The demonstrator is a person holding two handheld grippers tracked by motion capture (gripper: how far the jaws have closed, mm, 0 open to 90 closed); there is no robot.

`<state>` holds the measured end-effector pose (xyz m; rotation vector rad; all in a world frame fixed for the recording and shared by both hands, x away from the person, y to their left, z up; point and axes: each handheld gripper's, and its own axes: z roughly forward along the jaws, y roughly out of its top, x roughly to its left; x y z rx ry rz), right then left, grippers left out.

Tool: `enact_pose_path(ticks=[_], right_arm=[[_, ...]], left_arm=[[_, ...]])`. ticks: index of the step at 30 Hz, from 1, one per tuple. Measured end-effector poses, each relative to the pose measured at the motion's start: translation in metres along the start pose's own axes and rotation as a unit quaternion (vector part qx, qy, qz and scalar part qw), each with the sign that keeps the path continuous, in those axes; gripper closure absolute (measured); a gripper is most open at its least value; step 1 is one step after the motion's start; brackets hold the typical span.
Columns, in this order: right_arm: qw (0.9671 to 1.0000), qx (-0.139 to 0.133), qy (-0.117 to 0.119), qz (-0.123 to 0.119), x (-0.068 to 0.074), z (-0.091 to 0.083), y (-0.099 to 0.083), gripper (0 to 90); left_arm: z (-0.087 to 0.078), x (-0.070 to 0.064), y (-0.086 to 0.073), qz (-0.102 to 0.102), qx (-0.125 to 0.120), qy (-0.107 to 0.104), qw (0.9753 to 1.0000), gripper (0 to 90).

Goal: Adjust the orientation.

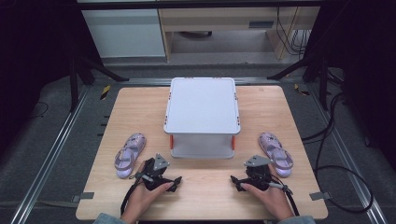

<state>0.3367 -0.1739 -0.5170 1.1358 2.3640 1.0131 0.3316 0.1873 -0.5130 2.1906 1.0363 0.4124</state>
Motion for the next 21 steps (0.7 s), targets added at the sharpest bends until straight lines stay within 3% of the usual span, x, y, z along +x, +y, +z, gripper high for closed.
enact_pose_path(ticks=[4,7,11,13,14,17,19,20,21], right_arm=[[1.0,0.0,-0.001,0.001,0.0,0.0,0.0,5.7],[1.0,0.0,-0.002,0.002,0.001,0.0,0.0,5.7],[1.0,0.001,-0.002,0.002,0.001,0.0,0.0,5.7],[1.0,0.001,-0.003,0.002,0.001,0.0,0.0,5.7],[1.0,0.001,-0.003,0.002,0.001,-0.001,0.0,5.7],[1.0,0.001,-0.003,0.002,0.001,-0.001,0.0,5.7],[1.0,0.001,-0.003,0.002,0.001,-0.001,0.0,5.7],[1.0,0.001,-0.003,0.002,0.001,-0.001,0.0,5.7],[1.0,0.001,-0.003,0.002,0.001,-0.001,-0.001,5.7]], left_arm=[[-0.001,0.0,0.003,0.001,0.014,-0.001,0.9999,2.1],[-0.005,0.0,0.004,0.0,0.017,-0.005,0.9998,7.6],[-0.015,0.002,0.007,-0.008,-0.002,-0.01,0.9999,11.1],[-0.027,0.005,0.01,-0.005,-0.018,0.005,0.9998,13.2],[-0.038,0.008,0.012,-0.004,-0.033,0.027,0.9991,14.3],[-0.052,0.012,0.014,-0.006,-0.051,0.044,0.9977,22.0],[-0.069,0.02,0.013,-0.004,-0.071,0.077,0.9945,24.7],[-0.081,0.028,0.01,-0.002,-0.079,0.105,0.9914,27.8],[-0.085,0.033,0.008,-0.006,-0.078,0.111,0.9907,29.4]])
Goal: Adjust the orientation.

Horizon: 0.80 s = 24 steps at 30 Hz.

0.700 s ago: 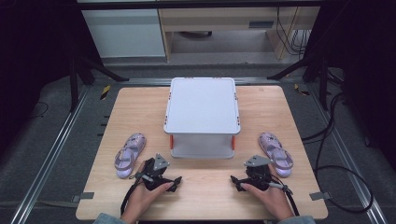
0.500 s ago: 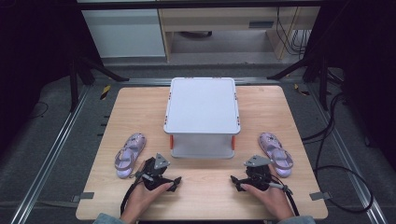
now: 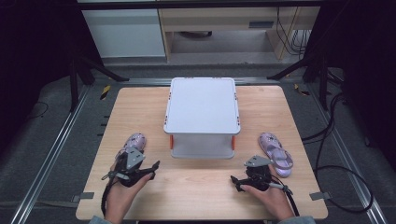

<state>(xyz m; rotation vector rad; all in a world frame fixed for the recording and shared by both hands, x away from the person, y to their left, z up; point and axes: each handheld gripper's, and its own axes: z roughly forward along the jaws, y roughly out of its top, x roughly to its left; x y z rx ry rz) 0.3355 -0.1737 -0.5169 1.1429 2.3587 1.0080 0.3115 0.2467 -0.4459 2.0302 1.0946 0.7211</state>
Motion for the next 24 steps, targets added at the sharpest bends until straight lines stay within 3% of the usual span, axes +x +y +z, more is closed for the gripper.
enact_pose_path(ticks=[3,4,6,15,24], right_arm=[[1.0,0.0,0.0,0.0,0.0,0.0,0.0,5.7],[1.0,0.0,0.0,0.0,0.0,0.0,0.0,5.7],[1.0,0.0,-0.001,0.0,0.0,0.0,0.0,5.8],[1.0,0.0,0.0,0.0,0.0,0.0,0.0,5.7],[1.0,0.0,-0.001,0.0,0.0,0.0,0.0,5.7]], left_arm=[[-0.004,0.012,-0.005,-0.008,0.005,0.019,0.9998,32.5],[-0.008,0.022,-0.01,-0.019,0.009,0.031,0.9993,33.6],[-0.009,0.028,-0.014,-0.028,0.01,0.033,0.999,36.3],[0.003,0.039,-0.024,-0.043,0.051,0.033,0.9972,43.9],[0.019,0.052,-0.031,-0.052,0.075,0.022,0.9956,62.4]])
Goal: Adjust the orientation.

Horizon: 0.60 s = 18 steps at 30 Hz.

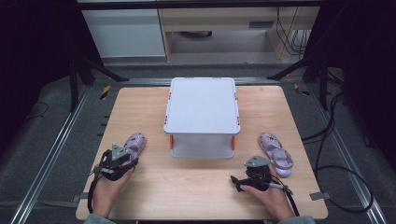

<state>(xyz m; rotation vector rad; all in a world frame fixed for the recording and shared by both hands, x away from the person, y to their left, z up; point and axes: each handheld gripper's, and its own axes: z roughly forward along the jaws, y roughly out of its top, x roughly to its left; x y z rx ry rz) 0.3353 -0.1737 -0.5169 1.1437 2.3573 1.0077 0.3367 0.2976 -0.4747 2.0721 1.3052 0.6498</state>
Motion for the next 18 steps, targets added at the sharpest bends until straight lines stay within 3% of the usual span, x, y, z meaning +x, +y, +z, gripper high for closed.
enact_pose_path(ticks=[4,5,10,16,18], right_arm=[[1.0,0.0,0.0,0.0,0.0,0.0,0.0,5.7],[1.0,0.0,0.0,0.0,0.0,0.0,0.0,5.7],[1.0,0.0,0.0,0.0,0.0,0.0,0.0,5.7],[1.0,0.0,0.001,-0.001,0.0,0.0,0.0,5.7],[1.0,0.0,0.001,-0.001,0.0,0.0,0.0,5.7]], left_arm=[[0.002,0.006,-0.001,-0.014,-0.006,-0.019,0.9997,78.1],[0.0,0.009,0.0,-0.025,-0.015,-0.024,0.9993,78.1],[-0.013,0.011,0.002,-0.032,-0.04,-0.013,0.9986,84.6],[-0.026,-0.002,0.004,-0.016,-0.061,-0.032,0.9975,85.0],[-0.033,-0.013,0.006,-0.009,-0.072,-0.053,0.996,85.0]])
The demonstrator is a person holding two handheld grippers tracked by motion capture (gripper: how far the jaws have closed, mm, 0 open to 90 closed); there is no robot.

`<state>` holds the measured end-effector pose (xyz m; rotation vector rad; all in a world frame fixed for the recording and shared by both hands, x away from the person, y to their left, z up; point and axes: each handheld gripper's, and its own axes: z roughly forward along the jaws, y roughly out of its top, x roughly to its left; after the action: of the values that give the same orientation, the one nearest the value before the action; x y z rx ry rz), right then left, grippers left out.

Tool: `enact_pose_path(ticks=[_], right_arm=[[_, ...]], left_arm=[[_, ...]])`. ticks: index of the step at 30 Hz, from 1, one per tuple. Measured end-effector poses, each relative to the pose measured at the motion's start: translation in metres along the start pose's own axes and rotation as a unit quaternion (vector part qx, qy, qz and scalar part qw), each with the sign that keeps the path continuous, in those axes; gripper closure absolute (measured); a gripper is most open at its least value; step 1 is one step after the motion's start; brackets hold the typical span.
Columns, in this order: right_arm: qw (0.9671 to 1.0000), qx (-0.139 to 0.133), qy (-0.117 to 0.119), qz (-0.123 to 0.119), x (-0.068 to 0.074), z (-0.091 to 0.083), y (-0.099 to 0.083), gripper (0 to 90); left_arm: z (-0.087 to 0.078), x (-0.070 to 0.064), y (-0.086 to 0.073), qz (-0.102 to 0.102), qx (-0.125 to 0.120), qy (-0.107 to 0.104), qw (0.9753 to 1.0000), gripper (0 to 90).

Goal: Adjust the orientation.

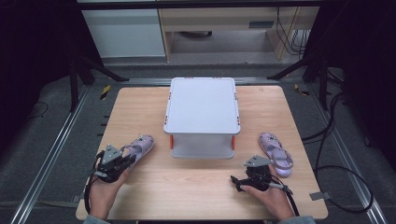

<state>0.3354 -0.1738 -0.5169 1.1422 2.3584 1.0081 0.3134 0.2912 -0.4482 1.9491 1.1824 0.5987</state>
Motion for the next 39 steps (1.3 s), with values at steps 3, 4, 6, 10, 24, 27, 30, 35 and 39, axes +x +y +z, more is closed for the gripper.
enact_pose_path(ticks=[3,4,6,10,24,27,30,35,39], right_arm=[[1.0,0.0,0.0,0.0,0.0,0.0,0.0,5.7],[1.0,0.0,0.0,0.0,0.0,0.0,0.0,5.7],[1.0,0.0,0.0,0.0,0.0,0.0,0.0,5.8],[1.0,0.0,0.0,0.0,0.0,0.0,0.0,5.7],[1.0,0.0,0.0,-0.001,0.0,0.0,0.0,5.7],[1.0,0.0,0.0,-0.001,0.0,0.0,0.0,5.7],[1.0,0.0,0.0,-0.001,0.0,0.0,0.0,5.7],[1.0,0.0,0.001,-0.001,0.0,0.0,0.0,5.7],[1.0,0.0,0.001,-0.001,0.0,0.0,0.0,5.7]], left_arm=[[-0.002,-0.008,0.003,0.003,-0.007,-0.015,0.9999,85.0],[-0.004,-0.017,0.005,0.008,-0.011,-0.027,0.9995,85.0],[-0.006,-0.028,0.008,0.018,-0.014,-0.039,0.999,85.0],[-0.009,-0.051,0.008,0.038,-0.019,-0.069,0.9967,85.0],[0.009,-0.098,0.005,0.079,-0.001,-0.125,0.9891,84.9],[0.011,-0.103,0.005,0.085,0.002,-0.129,0.988,85.0],[0.014,-0.108,0.003,0.087,0.005,-0.139,0.9865,84.9],[0.019,-0.115,0.0,0.085,0.01,-0.153,0.9845,84.9],[0.022,-0.121,-0.003,0.094,0.018,-0.157,0.9829,84.6]])
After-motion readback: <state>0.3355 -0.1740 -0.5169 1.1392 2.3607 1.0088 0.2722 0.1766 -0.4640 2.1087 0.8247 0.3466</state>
